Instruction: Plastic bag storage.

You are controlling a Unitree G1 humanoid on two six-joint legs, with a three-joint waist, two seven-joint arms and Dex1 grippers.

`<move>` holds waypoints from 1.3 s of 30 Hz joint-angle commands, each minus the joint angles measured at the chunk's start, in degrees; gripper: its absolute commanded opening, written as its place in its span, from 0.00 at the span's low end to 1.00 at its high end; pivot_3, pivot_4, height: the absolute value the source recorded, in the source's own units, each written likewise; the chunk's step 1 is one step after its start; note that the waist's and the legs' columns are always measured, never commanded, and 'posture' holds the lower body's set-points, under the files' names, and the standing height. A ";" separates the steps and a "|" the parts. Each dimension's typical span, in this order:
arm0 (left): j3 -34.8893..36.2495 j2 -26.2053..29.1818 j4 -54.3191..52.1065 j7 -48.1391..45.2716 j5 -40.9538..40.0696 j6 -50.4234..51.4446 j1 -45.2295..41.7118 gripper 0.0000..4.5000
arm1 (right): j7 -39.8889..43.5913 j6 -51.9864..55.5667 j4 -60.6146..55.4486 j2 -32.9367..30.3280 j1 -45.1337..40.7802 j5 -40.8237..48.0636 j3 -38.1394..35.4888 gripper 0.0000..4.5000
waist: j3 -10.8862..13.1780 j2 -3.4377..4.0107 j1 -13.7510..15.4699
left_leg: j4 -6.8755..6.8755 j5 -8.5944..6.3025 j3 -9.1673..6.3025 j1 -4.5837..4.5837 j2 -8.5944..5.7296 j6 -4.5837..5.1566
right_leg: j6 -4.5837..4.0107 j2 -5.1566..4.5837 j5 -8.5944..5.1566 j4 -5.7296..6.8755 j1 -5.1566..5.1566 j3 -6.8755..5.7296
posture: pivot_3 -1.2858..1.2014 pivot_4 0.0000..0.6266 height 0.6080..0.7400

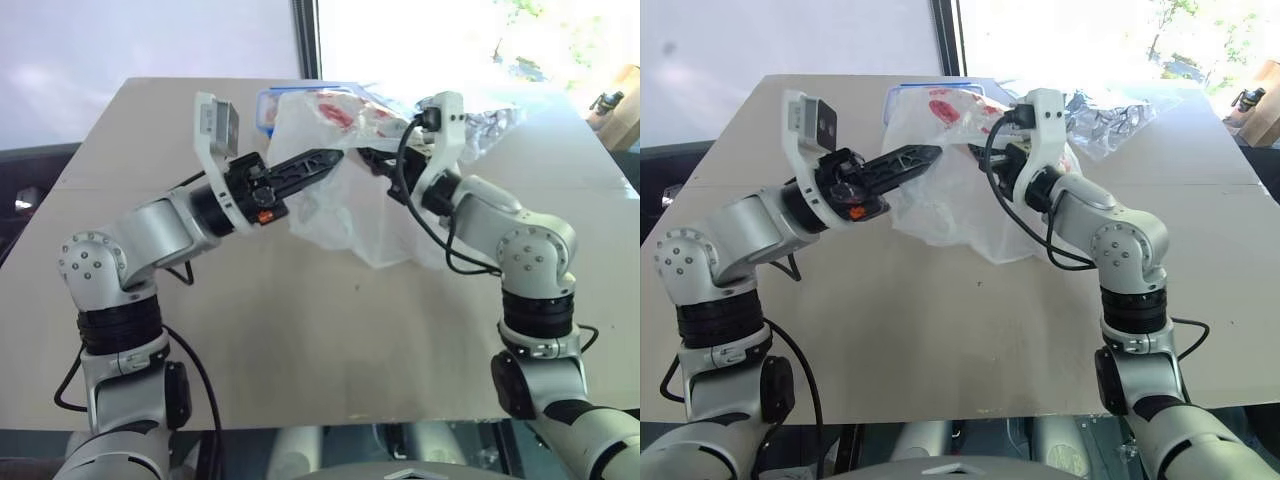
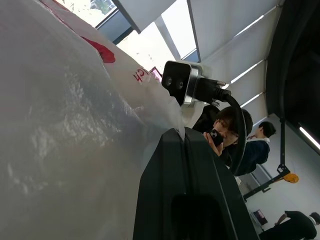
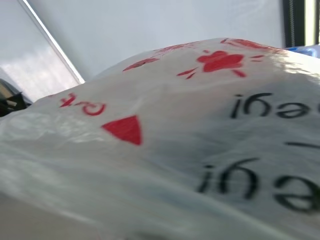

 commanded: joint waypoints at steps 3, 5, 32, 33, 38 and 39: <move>0.40 -0.72 -3.04 0.82 -1.17 -2.27 1.54 0.00 | 3.07 -12.62 12.50 1.04 -1.04 -16.96 10.31 0.01 | 0.00 0.00 -0.21 | -0.01 0.00 0.08 0.06 -0.01 0.00 | 0.00 0.05 0.00 0.01 -0.01 0.08 | 0.52 0.24 1.00; 0.11 -1.02 -3.23 2.75 -1.17 -3.36 2.18 0.00 | 5.35 -18.61 19.13 1.42 -1.66 -22.17 12.68 0.01 | 0.01 0.01 -0.15 | -0.01 0.00 0.11 0.03 -0.01 0.00 | 0.00 0.03 0.00 -0.01 -0.03 0.11 | 0.52 0.24 1.00; -1.49 2.29 0.46 -0.34 31.47 -18.95 -3.00 0.00 | 6.43 4.12 -15.92 -36.73 10.45 4.92 -22.28 0.98 | 0.09 0.09 0.43 | -0.06 -0.09 0.09 0.04 -0.05 0.16 | 0.00 -0.07 0.00 -0.18 0.14 0.02 | 0.52 0.24 1.00; -0.84 2.04 0.87 -0.45 31.70 -19.04 -3.20 0.00 | 5.38 3.66 -14.21 -37.48 11.54 1.66 -20.51 0.98 | 0.09 0.09 0.42 | -0.06 -0.08 0.13 0.05 -0.04 0.14 | 0.01 -0.08 0.00 -0.19 0.14 0.05 | 0.52 0.24 1.00; -1.40 4.00 5.58 -1.32 41.98 -20.20 -3.97 0.00 | 1.53 -5.07 2.00 -30.25 12.46 -14.04 -8.87 0.98 | 0.07 0.08 -0.12 | -0.07 0.00 0.70 0.12 -0.02 0.01 | 0.01 0.06 0.01 -0.13 0.04 0.35 | 0.52 0.24 1.00; -1.69 4.26 5.96 -1.92 43.65 -20.21 -4.21 0.00 | 1.22 -6.84 4.72 -28.28 11.86 -16.55 -6.75 0.98 | 0.08 0.08 -0.19 | -0.08 0.00 0.77 0.15 -0.02 0.01 | 0.01 0.07 0.00 -0.09 0.01 0.43 | 0.52 0.24 1.00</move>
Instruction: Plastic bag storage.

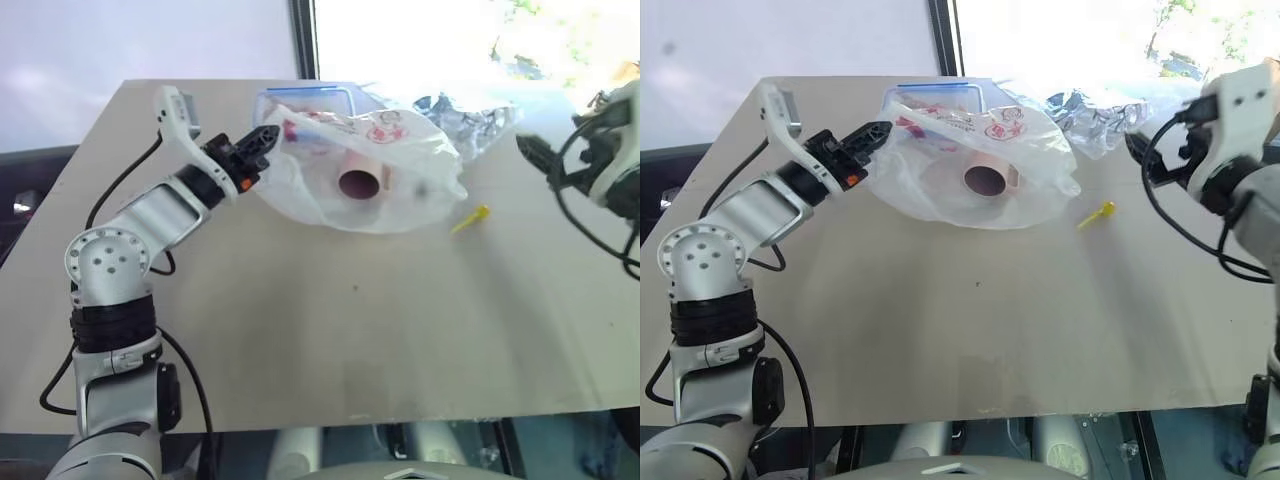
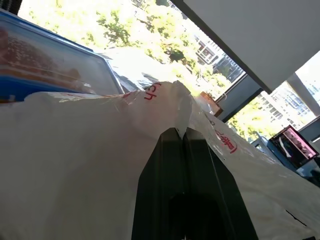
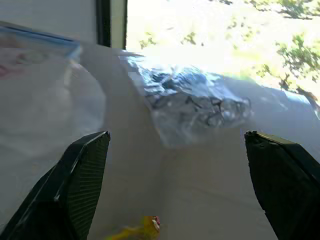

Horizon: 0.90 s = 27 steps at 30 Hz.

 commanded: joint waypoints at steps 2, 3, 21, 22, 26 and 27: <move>0.78 1.39 0.96 -1.92 7.19 -1.21 -1.59 0.00 | -3.87 -6.86 10.73 8.96 -2.52 -9.25 5.56 0.98 | 0.02 0.03 0.03 | -0.05 0.01 0.06 -0.05 0.01 -0.01 | 0.00 0.02 0.00 0.04 -0.14 0.13 | 0.52 0.24 1.00; 1.17 1.07 0.89 -1.79 7.61 -0.90 -1.65 0.00 | -5.32 -7.01 12.34 11.48 -2.90 -9.98 5.33 0.98 | 0.02 0.03 0.00 | -0.12 0.01 0.05 -0.14 0.03 -0.02 | 0.01 0.00 0.00 0.01 -0.26 0.19 | 0.52 0.24 1.00; 3.66 -2.79 -1.07 -2.19 10.37 2.17 -1.54 0.00 | -15.30 -11.55 21.30 27.89 -1.91 -24.48 5.37 0.41 | 0.02 0.04 0.28 | -0.28 0.02 0.04 -0.14 0.06 -0.04 | 0.01 -0.10 0.01 0.01 -0.40 0.27 | 0.52 0.24 1.00; 3.72 -2.93 -1.11 -2.22 10.50 2.25 -1.60 0.00 | -14.48 -11.76 20.73 27.67 -1.79 -24.58 5.55 0.31 | 0.02 0.04 0.27 | -0.27 0.02 0.04 -0.14 0.06 -0.04 | 0.01 -0.11 0.01 0.00 -0.40 0.28 | 0.52 0.24 1.00; 3.92 -3.61 -1.72 -2.06 10.38 2.79 -2.16 0.00 | -7.60 -11.70 11.45 25.98 1.50 -21.69 5.02 0.15 | 0.02 0.04 0.33 | -0.28 0.01 0.04 -0.15 0.07 -0.03 | 0.01 -0.12 0.01 0.01 -0.40 0.29 | 0.52 0.24 1.00; 4.01 -3.79 -2.04 -1.87 10.05 3.04 -2.38 0.00 | -4.27 -9.71 6.32 24.81 3.60 -18.70 4.07 0.15 | 0.02 0.04 0.33 | -0.28 0.01 0.03 -0.17 0.07 -0.03 | 0.01 -0.12 0.01 -0.01 -0.40 0.28 | 0.52 0.24 1.00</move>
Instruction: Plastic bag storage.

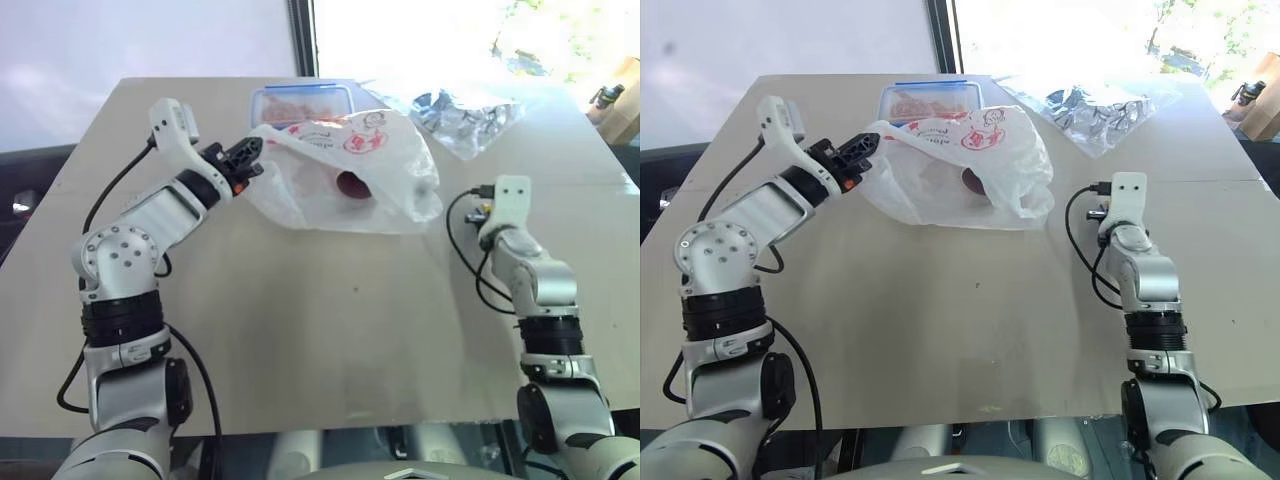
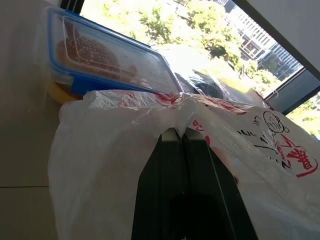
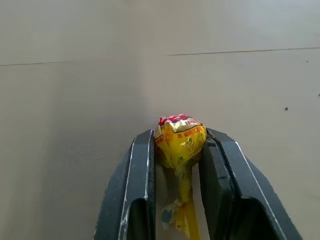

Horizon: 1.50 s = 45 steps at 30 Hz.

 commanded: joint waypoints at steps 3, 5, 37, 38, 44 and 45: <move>1.21 -0.41 -4.50 -0.25 -0.66 1.15 -1.98 0.00 | 17.84 10.42 -30.53 -6.94 10.04 23.26 -7.73 0.15 | 0.00 0.00 0.38 | -0.02 0.00 -0.09 -0.10 0.01 0.01 | 0.00 -0.03 0.00 -0.07 -0.01 -0.09 | 0.52 0.24 1.00; 1.03 -1.12 -4.95 -0.31 -0.76 1.65 -2.12 0.00 | 21.25 15.20 -39.02 -9.93 12.65 36.82 -12.11 0.15 | 0.00 0.01 0.30 | -0.02 -0.01 -0.11 -0.11 0.02 0.01 | 0.01 -0.04 0.00 -0.08 0.02 -0.11 | 0.52 0.24 1.00; 4.00 -0.32 -15.03 0.80 -12.64 6.00 4.44 0.00 | 31.33 1.36 -8.74 4.46 -16.64 17.98 16.27 0.99 | 0.01 -0.09 0.39 | 0.49 0.04 -0.32 -0.05 0.04 -0.05 | -0.07 -0.06 0.07 0.51 0.01 -0.24 | 0.52 0.24 1.00; 3.84 -0.37 -14.61 0.67 -12.22 5.69 4.36 0.00 | 30.75 5.85 -15.17 2.01 -14.75 21.55 13.61 0.99 | 0.01 -0.09 0.40 | 0.47 0.04 -0.38 -0.09 0.05 -0.05 | -0.07 -0.05 0.06 0.47 0.02 -0.30 | 0.52 0.24 1.00; 0.99 -0.71 -11.39 -2.72 -7.75 4.19 3.19 0.00 | 25.17 24.10 -45.13 -13.36 -1.60 39.41 -2.18 0.99 | 0.01 -0.08 0.15 | 0.31 -0.08 -0.46 -0.02 0.05 0.17 | -0.08 -0.01 0.06 0.34 0.11 -0.37 | 0.52 0.24 1.00; 0.41 -0.87 -10.89 -3.51 -7.11 4.10 2.92 0.00 | 24.85 25.45 -48.30 -16.19 1.10 41.34 -4.28 0.99 | 0.01 -0.08 0.15 | 0.28 -0.09 -0.44 0.02 0.04 0.19 | -0.08 0.00 0.06 0.28 0.16 -0.37 | 0.52 0.24 1.00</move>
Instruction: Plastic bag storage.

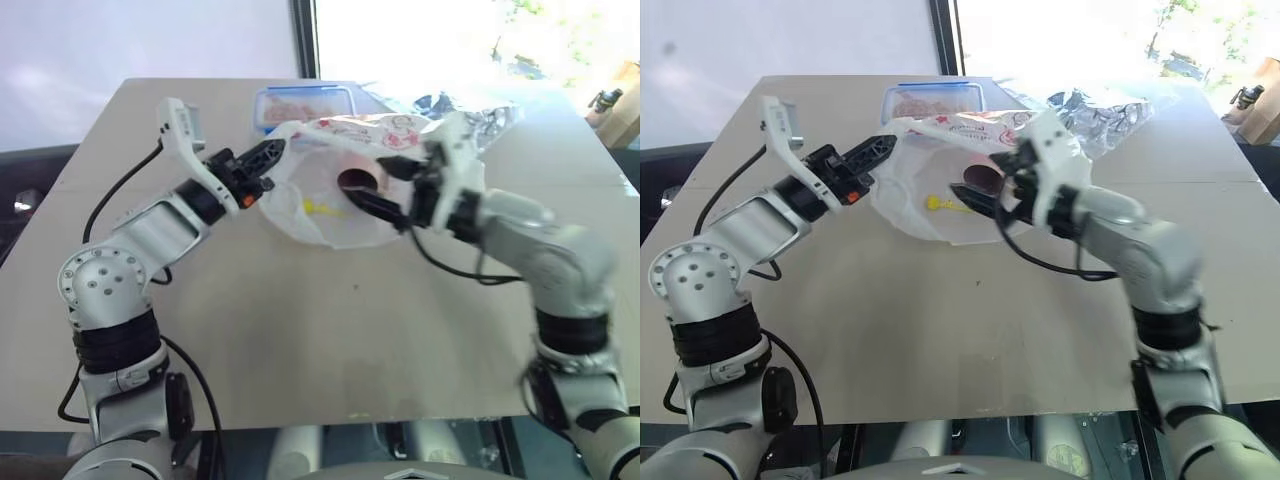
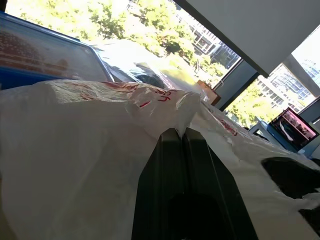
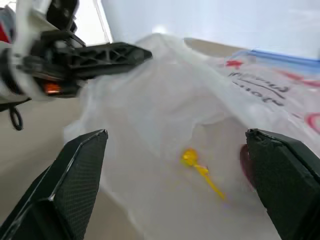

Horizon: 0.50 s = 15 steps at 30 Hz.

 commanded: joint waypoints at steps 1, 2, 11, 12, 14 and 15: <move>-1.55 -0.02 1.03 -3.06 2.23 -1.34 -1.60 0.00 | -2.30 5.45 -11.85 -6.59 6.38 7.22 -7.36 0.99 | 0.00 0.00 -0.13 | -0.02 0.00 0.01 0.01 -0.03 0.01 | 0.00 0.01 0.00 -0.05 0.02 0.00 | 0.52 0.24 1.00; -2.14 -0.16 1.80 -3.93 2.94 -1.37 -2.10 0.00 | -4.41 6.26 -13.64 -8.10 8.21 8.77 -10.52 0.99 | 0.00 0.00 -0.09 | -0.04 0.00 0.08 0.03 -0.05 0.01 | 0.00 0.03 0.00 -0.08 0.02 0.05 | 0.52 0.24 1.00; -4.82 -1.41 6.51 -10.34 7.85 -1.90 -5.80 0.00 | -19.69 8.60 -11.00 -11.75 8.82 4.44 -12.06 0.99 | -0.01 -0.02 -0.34 | -0.04 0.00 0.34 0.07 -0.05 0.01 | 0.01 0.19 0.01 -0.14 0.02 0.21 | 0.52 0.24 1.00; -5.00 -1.55 6.46 -10.69 8.23 -1.86 -5.98 0.00 | -20.90 7.73 -9.04 -9.79 7.69 3.00 -10.13 0.99 | -0.02 -0.03 -0.50 | -0.05 0.01 0.35 0.09 -0.03 -0.02 | 0.01 0.21 0.01 -0.16 0.02 0.30 | 0.52 0.24 1.00; -5.04 -1.75 6.32 -11.20 8.85 -1.72 -6.14 0.00 | -21.57 6.95 -7.20 -8.56 6.58 0.42 -7.58 0.99 | 0.00 0.00 -0.61 | -0.05 0.08 0.35 0.10 -0.03 -0.13 | 0.01 0.22 0.01 -0.17 0.00 0.39 | 0.52 0.24 1.00; -4.82 -1.73 6.15 -11.35 8.88 -1.50 -6.09 0.00 | -21.65 6.23 -6.04 -8.42 5.90 -1.75 -5.46 0.99 | 0.01 0.02 -0.43 | -0.05 0.11 0.34 0.07 -0.05 -0.18 | 0.01 0.19 0.01 -0.17 -0.01 0.37 | 0.52 0.24 1.00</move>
